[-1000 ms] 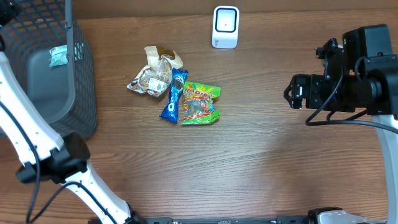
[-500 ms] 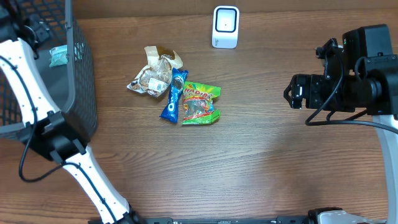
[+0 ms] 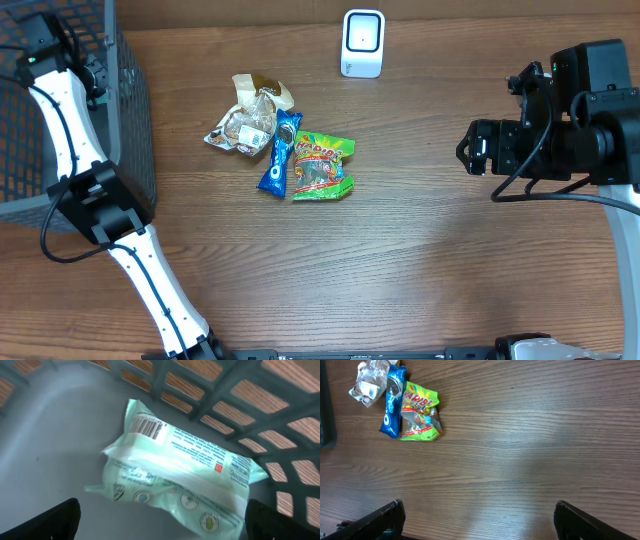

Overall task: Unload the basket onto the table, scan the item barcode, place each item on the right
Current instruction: 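Return the left gripper into the basket over the mint-green wipes packet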

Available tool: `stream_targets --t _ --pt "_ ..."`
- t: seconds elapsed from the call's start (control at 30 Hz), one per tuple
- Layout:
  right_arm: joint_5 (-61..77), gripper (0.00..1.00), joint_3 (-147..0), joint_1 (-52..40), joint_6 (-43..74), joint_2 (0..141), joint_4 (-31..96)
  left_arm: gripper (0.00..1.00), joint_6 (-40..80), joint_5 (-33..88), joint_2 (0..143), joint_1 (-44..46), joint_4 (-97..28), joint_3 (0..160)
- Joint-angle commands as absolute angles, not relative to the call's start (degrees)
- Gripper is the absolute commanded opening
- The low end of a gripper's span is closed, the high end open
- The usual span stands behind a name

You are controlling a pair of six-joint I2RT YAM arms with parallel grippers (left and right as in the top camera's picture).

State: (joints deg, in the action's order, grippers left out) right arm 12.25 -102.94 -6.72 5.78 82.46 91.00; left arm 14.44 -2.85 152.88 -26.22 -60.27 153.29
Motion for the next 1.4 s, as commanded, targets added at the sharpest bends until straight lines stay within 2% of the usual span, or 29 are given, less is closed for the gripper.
stream_targets --t 0.0,0.3,0.5,0.93,1.0,1.03,1.2,1.37 --pt "12.8 0.95 -102.8 -6.3 5.7 82.3 91.0 0.96 13.2 -3.6 155.3 -25.5 -59.0 153.4" --pt "13.2 0.95 -102.8 -6.3 5.7 82.3 91.0 0.97 13.3 -3.2 156.4 -25.1 -54.5 152.7" --pt "13.2 0.95 -102.8 -6.3 5.7 82.3 91.1 0.88 13.3 -3.2 156.4 -24.6 -55.1 149.2" --pt "13.2 0.96 -102.8 -6.4 5.7 82.3 92.5 0.87 13.3 -3.2 156.4 -23.9 -50.7 141.0" --pt "13.2 0.95 -102.8 -6.4 5.7 82.3 92.4 0.82 13.3 -3.2 156.4 -23.9 -50.5 141.0" --pt "13.2 0.95 -102.8 -6.4 5.7 82.3 92.4 0.76 13.3 -3.2 156.4 -23.9 -50.6 141.0" --pt "13.2 0.95 -102.8 -6.3 5.7 82.3 92.4 0.37 13.3 -3.2 156.4 -23.9 -52.4 141.0" --pt "13.2 0.95 -102.8 -6.4 5.7 82.3 92.4 0.10 13.3 -3.2 156.4 -23.9 -55.5 141.0"
